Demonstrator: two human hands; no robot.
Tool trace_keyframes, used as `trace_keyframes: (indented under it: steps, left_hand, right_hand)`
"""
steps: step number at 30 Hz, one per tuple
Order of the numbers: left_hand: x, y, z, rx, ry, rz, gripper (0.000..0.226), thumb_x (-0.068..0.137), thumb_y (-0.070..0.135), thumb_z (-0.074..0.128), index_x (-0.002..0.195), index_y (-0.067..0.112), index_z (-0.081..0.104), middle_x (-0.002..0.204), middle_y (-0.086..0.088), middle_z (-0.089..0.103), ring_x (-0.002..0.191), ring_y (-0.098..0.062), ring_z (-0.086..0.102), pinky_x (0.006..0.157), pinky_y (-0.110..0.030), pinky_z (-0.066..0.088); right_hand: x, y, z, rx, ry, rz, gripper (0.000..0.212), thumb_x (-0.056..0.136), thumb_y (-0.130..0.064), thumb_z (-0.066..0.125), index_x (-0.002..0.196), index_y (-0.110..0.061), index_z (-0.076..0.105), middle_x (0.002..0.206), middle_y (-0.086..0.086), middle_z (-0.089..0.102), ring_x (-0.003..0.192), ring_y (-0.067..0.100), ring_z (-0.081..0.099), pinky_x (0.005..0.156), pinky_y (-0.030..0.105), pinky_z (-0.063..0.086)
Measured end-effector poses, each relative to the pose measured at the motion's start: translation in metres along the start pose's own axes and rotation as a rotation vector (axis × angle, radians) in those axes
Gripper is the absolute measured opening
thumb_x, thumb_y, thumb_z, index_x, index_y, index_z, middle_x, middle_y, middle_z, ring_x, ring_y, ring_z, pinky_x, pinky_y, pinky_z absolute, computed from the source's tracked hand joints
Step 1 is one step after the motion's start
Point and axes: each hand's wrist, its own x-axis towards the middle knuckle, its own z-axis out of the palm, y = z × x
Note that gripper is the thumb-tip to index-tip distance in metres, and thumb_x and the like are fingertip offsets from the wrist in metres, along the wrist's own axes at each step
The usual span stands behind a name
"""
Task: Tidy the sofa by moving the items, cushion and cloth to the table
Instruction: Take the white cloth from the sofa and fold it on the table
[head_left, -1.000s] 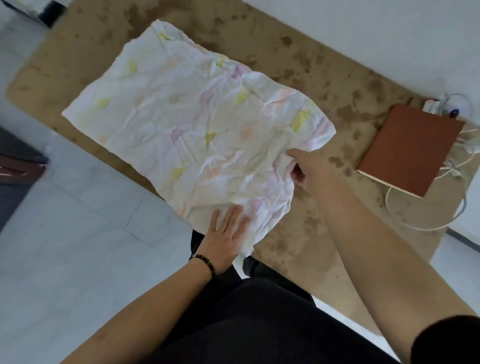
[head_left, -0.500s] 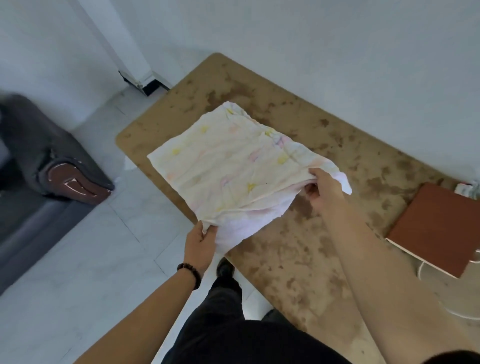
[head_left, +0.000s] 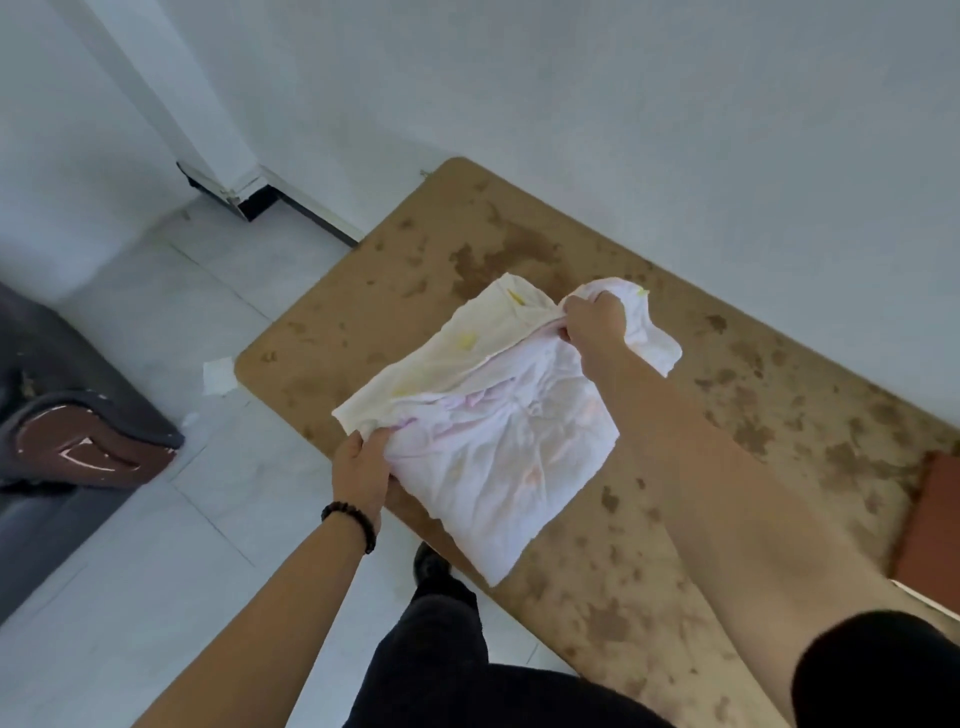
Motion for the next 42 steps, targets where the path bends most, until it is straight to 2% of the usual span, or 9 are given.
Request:
trace_keyframes:
  steps: [3,6,12,17,20,24,32,36,42]
  left_hand:
    - [0.059,0.016,-0.022,-0.018,0.154,-0.050,0.033,0.082,0.032,0.061,0.109,0.014,0.063,0.110,-0.006,0.068,0.099,-0.023,0.065,0.087,-0.040,0.056]
    - [0.106,0.012,-0.042,-0.016,0.247,-0.181,0.067,0.063,0.054,0.056,0.117,0.015,0.059,0.120,-0.010,0.065,0.111,-0.032,0.062,0.093,-0.050,0.053]
    - [0.117,0.010,-0.034,0.492,0.040,-0.059,0.109,0.068,0.063,0.076,0.151,0.015,0.023,0.154,-0.003,0.030,0.137,-0.022,0.038,0.108,-0.045,0.040]
    - [0.131,0.019,-0.019,0.604,-0.183,-0.165,0.074,0.061,0.046,0.085,0.121,0.015,0.056,0.120,0.000,0.063,0.101,-0.018,0.062,0.088,-0.035,0.053]
    - [0.131,0.019,-0.012,0.606,-0.313,-0.270,0.051,0.069,0.039,0.084,0.109,0.014,0.065,0.109,-0.004,0.069,0.097,-0.021,0.066,0.084,-0.034,0.055]
    - [0.122,0.020,-0.021,0.371,-0.330,-0.331,0.046,0.077,0.031,0.081,0.115,0.009,0.066,0.112,-0.006,0.072,0.101,-0.024,0.068,0.088,-0.037,0.055]
    - [0.048,0.061,-0.041,-0.083,-0.289,-0.226,0.041,0.084,0.023,0.074,0.122,0.011,0.062,0.116,-0.005,0.072,0.105,-0.022,0.069,0.077,-0.036,0.061]
    - [-0.004,0.077,-0.049,-0.224,-0.427,-0.111,0.037,0.091,0.014,0.063,0.127,0.009,0.059,0.122,-0.007,0.069,0.114,-0.022,0.065,0.091,-0.035,0.056]
    - [-0.036,0.007,-0.093,-0.052,-0.102,-0.303,0.035,0.087,0.002,0.064,0.122,-0.004,0.059,0.120,-0.017,0.066,0.103,-0.030,0.065,0.073,-0.038,0.056]
  right_hand:
    - [0.012,-0.018,0.064,0.084,-0.182,0.026,0.051,0.090,-0.033,0.066,0.132,-0.008,0.053,0.119,0.005,0.060,0.103,0.019,0.064,0.087,0.032,0.059]
    - [0.011,-0.008,0.090,-0.070,-0.193,0.045,0.056,0.093,-0.035,0.063,0.143,-0.015,0.047,0.136,0.007,0.056,0.118,0.023,0.060,0.102,0.042,0.052]
    - [-0.047,0.088,0.051,-0.529,0.169,0.034,0.066,0.093,-0.038,0.064,0.150,-0.019,0.037,0.152,0.008,0.037,0.136,0.028,0.042,0.108,0.039,0.038]
    - [-0.113,0.145,0.041,-0.410,0.342,0.400,0.103,0.076,-0.059,0.077,0.149,-0.009,0.025,0.145,0.013,0.035,0.136,0.034,0.036,0.109,0.045,0.036]
    - [-0.136,0.166,0.044,-0.110,0.169,0.508,0.087,0.067,-0.060,0.083,0.131,-0.016,0.044,0.120,-0.004,0.060,0.111,0.021,0.061,0.085,0.035,0.053]
    - [-0.149,0.172,0.044,0.153,-0.138,0.564,0.060,0.076,-0.037,0.085,0.126,-0.013,0.061,0.108,-0.001,0.075,0.098,0.021,0.072,0.084,0.039,0.060]
    - [-0.179,0.091,-0.034,0.289,-0.265,0.213,0.029,0.091,-0.033,0.071,0.118,-0.024,0.066,0.108,-0.007,0.077,0.097,0.015,0.074,0.076,0.033,0.060]
    - [-0.208,0.080,-0.067,0.337,-0.300,0.029,0.020,0.096,-0.027,0.065,0.114,-0.024,0.070,0.098,-0.006,0.077,0.082,0.012,0.073,0.060,0.024,0.055]
    - [-0.235,0.155,-0.070,0.036,-0.477,0.379,0.033,0.095,-0.020,0.066,0.126,-0.009,0.060,0.079,0.004,0.070,0.049,0.011,0.056,0.044,0.022,0.044]
